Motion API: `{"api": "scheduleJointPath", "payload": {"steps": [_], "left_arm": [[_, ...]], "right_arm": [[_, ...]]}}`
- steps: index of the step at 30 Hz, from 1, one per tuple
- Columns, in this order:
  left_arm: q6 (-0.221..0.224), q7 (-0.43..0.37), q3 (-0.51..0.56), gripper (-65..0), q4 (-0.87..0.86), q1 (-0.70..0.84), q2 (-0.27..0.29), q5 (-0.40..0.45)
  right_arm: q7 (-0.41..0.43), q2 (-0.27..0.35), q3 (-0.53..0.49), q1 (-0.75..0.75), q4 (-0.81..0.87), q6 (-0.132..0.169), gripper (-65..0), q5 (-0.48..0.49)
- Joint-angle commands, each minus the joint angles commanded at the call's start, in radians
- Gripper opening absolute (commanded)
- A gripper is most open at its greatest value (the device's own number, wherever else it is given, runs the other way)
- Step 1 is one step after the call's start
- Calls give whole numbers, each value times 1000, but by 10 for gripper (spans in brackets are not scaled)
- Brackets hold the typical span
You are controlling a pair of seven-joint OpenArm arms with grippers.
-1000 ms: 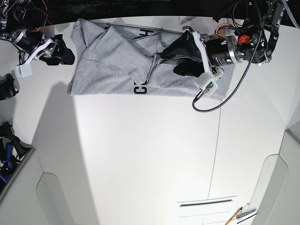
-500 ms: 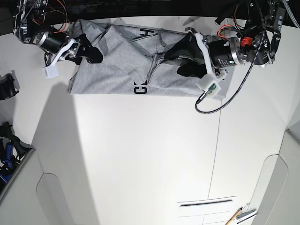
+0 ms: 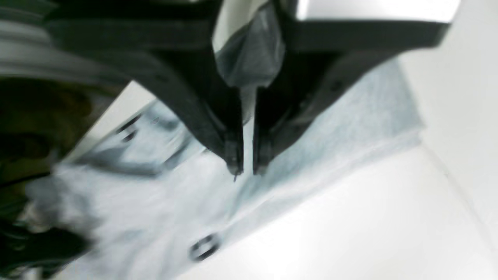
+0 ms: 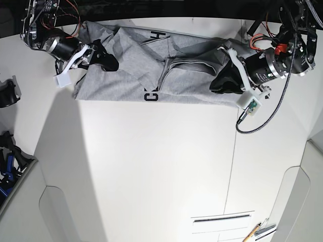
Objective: Fold the T-shirt properly
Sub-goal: 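Fold the strip end over the middle with the left gripper and release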
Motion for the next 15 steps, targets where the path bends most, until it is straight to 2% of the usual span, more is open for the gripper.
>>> {"api": "scheduleJointPath", "payload": {"steps": [2,3,6,8,10,15], "left_arm": [[0,-52,0,-614,-42,0,0,65],[0,-83,0,-650,-66,0,0,93],[0,-104,3,-650,-129,1,0,106],[0,-100,4,-650,-138,16,0,79],[0,-89,4,-650,-137,35,0,10],[0,-2,4,-650,-136,68,20,-117]], "right_arm": [[0,0,0,0,0,0,-209,0],[0,0,0,0,0,0,-209,0],[0,0,0,0,0,0,-209,0],[0,0,0,0,0,0,-209,0],[0,0,0,0,0,0,-209,0],[4,0,0,0,0,0,-209,0]]}}
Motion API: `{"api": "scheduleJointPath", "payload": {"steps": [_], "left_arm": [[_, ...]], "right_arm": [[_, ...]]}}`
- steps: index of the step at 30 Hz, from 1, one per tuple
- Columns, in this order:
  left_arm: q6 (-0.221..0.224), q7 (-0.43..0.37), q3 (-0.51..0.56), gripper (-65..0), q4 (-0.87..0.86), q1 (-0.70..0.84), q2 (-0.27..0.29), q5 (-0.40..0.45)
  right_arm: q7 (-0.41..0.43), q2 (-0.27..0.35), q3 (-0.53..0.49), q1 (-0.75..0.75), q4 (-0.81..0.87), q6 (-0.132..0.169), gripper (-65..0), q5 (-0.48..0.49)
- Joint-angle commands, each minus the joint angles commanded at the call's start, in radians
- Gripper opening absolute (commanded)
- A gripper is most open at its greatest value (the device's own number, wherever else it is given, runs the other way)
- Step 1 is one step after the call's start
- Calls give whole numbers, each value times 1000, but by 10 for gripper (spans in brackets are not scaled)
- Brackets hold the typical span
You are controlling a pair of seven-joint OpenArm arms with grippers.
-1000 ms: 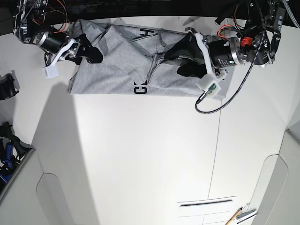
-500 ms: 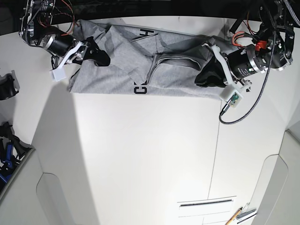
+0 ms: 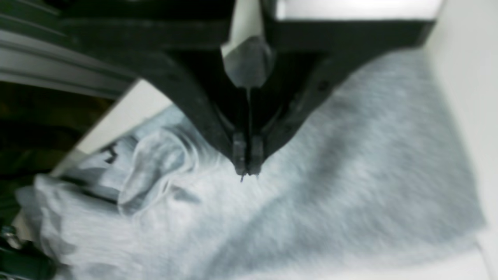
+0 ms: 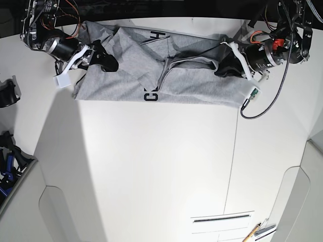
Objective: Fold the T-shirt properly
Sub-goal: 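Fold the strip end over the middle with the left gripper and release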
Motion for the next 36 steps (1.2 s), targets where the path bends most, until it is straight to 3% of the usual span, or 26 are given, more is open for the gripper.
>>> {"api": "scheduleJointPath", "payload": {"steps": [4,9,15,17,21,23,36], "left_arm": [[0,56,23,-650,0,14,38,-109],[0,64,118,-650,0,12,41,-98],[0,49,65,-650,0,-27,41,-99],[0,46,25,-650,0,-29,41,-99],[0,47,-64,-650,0,-28,41,-100],[0,47,-110,-650,0,-28,41,-100],[0,116,-286,-650,0,-6,40,-98]], "right_arm": [[3,0,0,2,0,0,-209,1],[3,0,0,2,0,0,-209,1],[3,0,0,2,0,0,-216,1],[3,0,0,2,0,0,-305,1],[3,0,0,2,0,0,-574,1],[3,0,0,2,0,0,-650,2],[3,27,12,19,0,7,-650,-20]]}}
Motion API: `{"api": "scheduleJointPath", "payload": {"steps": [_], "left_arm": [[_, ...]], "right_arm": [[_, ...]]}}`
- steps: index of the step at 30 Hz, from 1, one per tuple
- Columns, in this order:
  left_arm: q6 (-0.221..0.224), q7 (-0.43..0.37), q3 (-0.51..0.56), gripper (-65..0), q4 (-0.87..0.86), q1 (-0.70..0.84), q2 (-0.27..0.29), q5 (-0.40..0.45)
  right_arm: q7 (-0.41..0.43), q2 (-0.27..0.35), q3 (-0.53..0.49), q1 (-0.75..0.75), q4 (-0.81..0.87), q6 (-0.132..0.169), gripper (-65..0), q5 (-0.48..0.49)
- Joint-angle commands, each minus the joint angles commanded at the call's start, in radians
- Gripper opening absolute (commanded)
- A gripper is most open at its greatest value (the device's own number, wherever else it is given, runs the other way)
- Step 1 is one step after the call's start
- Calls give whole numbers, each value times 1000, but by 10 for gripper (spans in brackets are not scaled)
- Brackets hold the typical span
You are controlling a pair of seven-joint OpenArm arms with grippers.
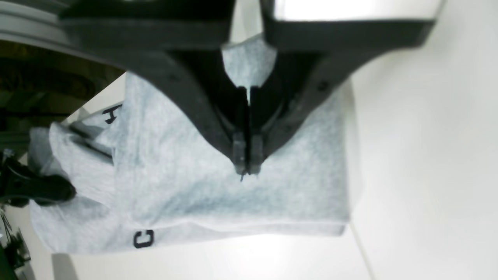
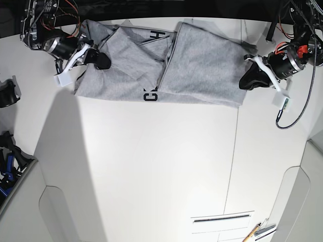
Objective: Fold the T-shirt properly
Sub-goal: 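Fold the strip end over the middle with the left gripper and release, then grasp the other strip end with the right gripper and lift it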
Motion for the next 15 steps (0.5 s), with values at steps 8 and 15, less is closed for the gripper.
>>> {"api": "scheduleJointPath", "payload": {"steps": [8,15], "left_arm": [[0,-3,-5,-650,-44,59,1,52],[0,-43,-1,-650,-179,58,40,31]], "right_arm": [[-8,158,50,68,0,-4,-650,-12],[-33,291,103,136,3,-5,-650,21]]}}
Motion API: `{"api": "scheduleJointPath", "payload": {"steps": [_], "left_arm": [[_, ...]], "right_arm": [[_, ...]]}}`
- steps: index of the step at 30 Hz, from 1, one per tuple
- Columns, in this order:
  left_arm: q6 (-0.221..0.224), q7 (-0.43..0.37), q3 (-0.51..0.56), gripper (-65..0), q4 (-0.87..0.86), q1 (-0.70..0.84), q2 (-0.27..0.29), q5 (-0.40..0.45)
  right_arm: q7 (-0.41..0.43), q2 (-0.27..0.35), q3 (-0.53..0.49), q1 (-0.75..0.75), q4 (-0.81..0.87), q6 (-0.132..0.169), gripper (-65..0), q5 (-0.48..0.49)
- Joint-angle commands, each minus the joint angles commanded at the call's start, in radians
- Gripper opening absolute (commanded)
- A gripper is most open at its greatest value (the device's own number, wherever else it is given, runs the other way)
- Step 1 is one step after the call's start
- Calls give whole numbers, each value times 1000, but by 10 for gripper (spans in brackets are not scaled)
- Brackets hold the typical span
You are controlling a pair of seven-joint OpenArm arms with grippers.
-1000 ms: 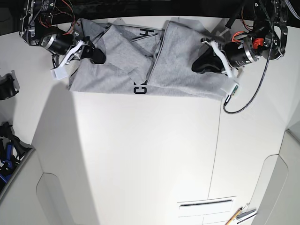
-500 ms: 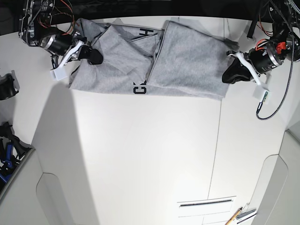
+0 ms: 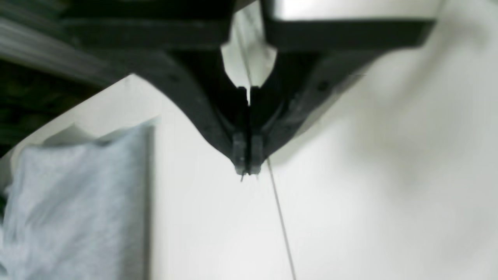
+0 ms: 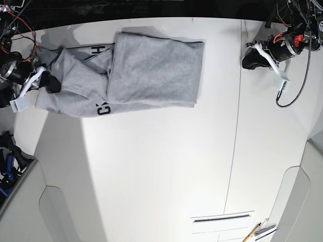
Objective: Fold the T-shirt properly
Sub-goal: 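Grasp the other strip end with the right gripper and lift it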
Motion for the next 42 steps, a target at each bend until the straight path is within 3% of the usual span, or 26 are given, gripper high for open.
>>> {"api": "scheduleJointPath", "payload": {"steps": [6,12,15,18,24,27,29,35,42], "left_arm": [[0,0,21,-650,-23,0,118,-21],[0,-34,193,-650,-24,-17,163,-12],[0,-53,273,-650,-24,-25,185,61],[0,-62,317,-650,-24,-25,212,142],[0,-84,318,-650,-24,-28,212,143],[0,-83,317,-650,-24,-34,212,142],[0,-82,318,-650,-24,-36,212,141],[0,-73,317,-650,-14,-36,204,95],[0,-9,193,-650,21,-35,204,16]], "right_arm": [[-114,-8,-3,132,47,8,-650,116],[-136,-134,-124,140,272,5,-650,93],[-136,-190,-252,137,395,5,-650,23],[-134,-230,-383,132,411,1,-650,-38],[-70,-302,-632,132,352,1,-650,-271],[-7,-304,-716,133,301,-3,-386,-317],[50,-304,-779,133,284,-3,-293,-350],[100,-304,-990,163,283,-14,-290,-478],[103,-318,-1025,174,285,-14,-290,-431]]}}
